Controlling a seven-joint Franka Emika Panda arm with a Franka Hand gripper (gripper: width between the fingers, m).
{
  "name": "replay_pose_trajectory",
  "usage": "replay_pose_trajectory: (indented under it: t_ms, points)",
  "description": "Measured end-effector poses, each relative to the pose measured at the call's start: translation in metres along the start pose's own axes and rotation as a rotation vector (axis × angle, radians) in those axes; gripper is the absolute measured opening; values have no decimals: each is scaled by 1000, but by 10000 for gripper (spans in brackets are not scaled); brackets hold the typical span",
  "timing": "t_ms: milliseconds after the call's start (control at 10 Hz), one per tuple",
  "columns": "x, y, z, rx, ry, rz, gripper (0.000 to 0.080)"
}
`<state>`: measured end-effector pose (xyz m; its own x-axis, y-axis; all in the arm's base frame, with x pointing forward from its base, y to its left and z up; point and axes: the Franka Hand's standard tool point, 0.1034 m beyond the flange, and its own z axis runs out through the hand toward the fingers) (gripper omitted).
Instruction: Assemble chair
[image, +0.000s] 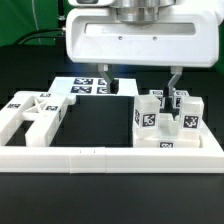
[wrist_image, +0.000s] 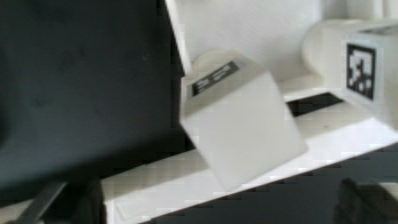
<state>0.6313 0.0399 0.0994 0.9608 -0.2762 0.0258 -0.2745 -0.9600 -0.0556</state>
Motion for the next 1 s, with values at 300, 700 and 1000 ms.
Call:
replay_pose_trajectory:
  t_ms: [300, 700, 1000]
  points:
    - [-5, 0, 7, -2, 16, -172, 649]
    - [-9, 0, 14, -8, 28, -316, 649]
    - [-8, 3, 14, -6, 28, -283, 391]
